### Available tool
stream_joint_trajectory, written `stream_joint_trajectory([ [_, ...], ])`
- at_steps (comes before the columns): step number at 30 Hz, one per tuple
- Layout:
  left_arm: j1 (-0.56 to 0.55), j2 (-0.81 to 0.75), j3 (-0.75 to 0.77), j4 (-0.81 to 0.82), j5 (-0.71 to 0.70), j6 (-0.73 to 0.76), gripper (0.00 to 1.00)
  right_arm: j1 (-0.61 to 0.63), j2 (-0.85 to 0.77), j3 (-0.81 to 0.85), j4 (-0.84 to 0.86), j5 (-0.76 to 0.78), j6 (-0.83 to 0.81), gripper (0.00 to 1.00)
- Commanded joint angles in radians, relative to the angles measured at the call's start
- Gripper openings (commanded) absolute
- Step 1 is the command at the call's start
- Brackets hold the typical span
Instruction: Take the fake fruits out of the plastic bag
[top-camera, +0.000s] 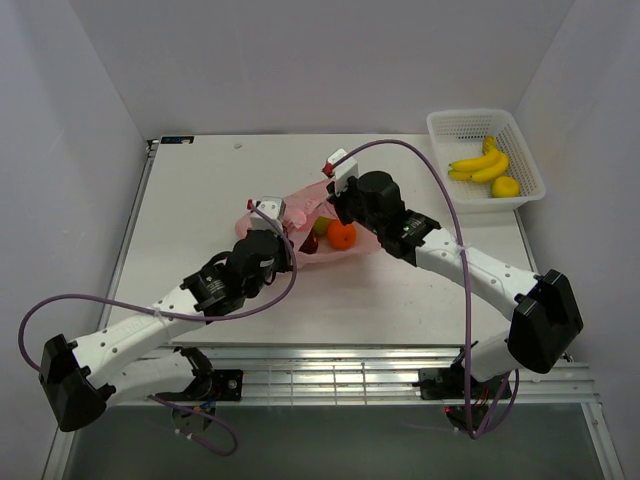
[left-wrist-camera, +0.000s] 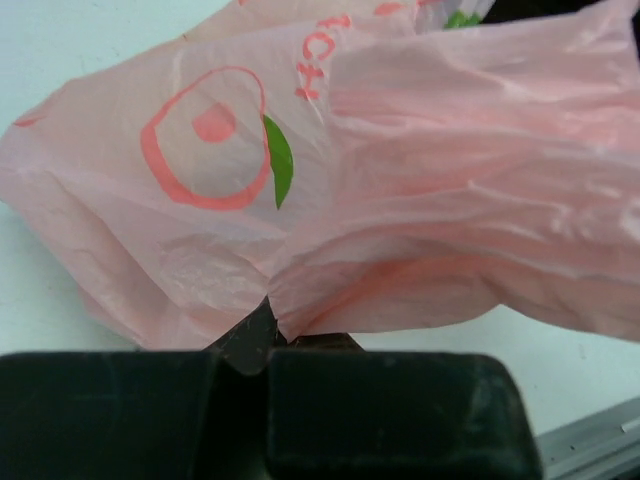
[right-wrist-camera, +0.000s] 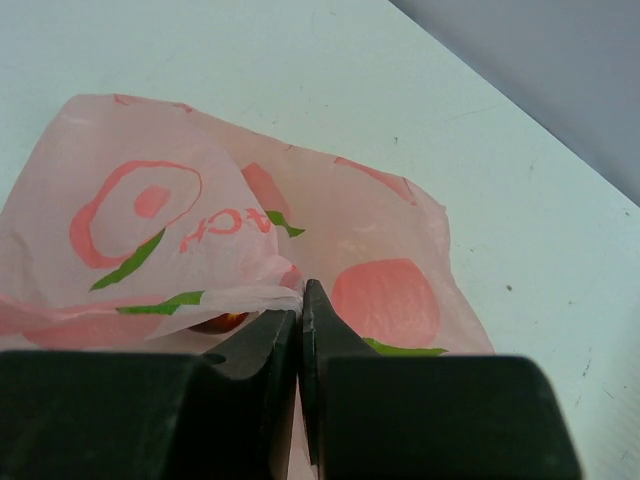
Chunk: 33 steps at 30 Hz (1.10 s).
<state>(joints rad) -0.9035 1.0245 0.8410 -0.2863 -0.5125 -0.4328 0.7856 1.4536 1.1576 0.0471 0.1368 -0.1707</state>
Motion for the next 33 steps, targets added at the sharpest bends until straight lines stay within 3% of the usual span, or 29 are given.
stream_joint_trajectory([
  [1,-0.018,-0.046,-0.042,-0.065,0.095,-0.083,0.0,-0.003,-0.027,0.007,0.089,0.075,0.04,0.08],
  [9,-0.086,-0.064,-0.089,-0.113,0.169,-0.153,0.0,-0.003,-0.062,-0.064,0.152,0.089,0.071,0.08],
  [14,-0.094,-0.067,-0.108,-0.117,0.132,-0.184,0.0,-0.003,-0.07,-0.067,0.103,-0.021,0.077,0.09],
  [16,-0.094,-0.079,-0.114,-0.105,0.117,-0.195,0.0,-0.003,-0.087,-0.061,0.036,-0.064,0.088,0.22],
  [17,-0.094,-0.093,-0.117,-0.097,0.111,-0.196,0.0,-0.003,-0.11,-0.061,0.011,-0.083,0.102,0.36],
  [19,-0.094,-0.109,-0.12,-0.091,0.103,-0.204,0.0,-0.003,-0.16,-0.071,-0.045,-0.114,0.138,0.5],
  [20,-0.094,-0.125,-0.129,-0.085,0.104,-0.204,0.0,-0.002,-0.183,-0.082,-0.079,-0.137,0.155,0.65],
  [22,-0.094,-0.141,-0.141,-0.064,0.115,-0.204,0.0,-0.002,-0.258,-0.134,-0.102,-0.201,0.206,0.82],
  [23,-0.094,-0.144,-0.152,-0.056,0.12,-0.204,0.0,-0.002,-0.287,-0.157,-0.111,-0.235,0.224,0.95],
  [28,-0.094,-0.135,-0.174,-0.024,0.147,-0.205,0.0,0.023,-0.439,-0.307,-0.116,-0.335,0.35,0.9],
  [33,-0.095,-0.126,-0.184,-0.004,0.161,-0.208,0.0,0.104,-0.478,-0.392,-0.105,-0.313,0.41,0.9],
])
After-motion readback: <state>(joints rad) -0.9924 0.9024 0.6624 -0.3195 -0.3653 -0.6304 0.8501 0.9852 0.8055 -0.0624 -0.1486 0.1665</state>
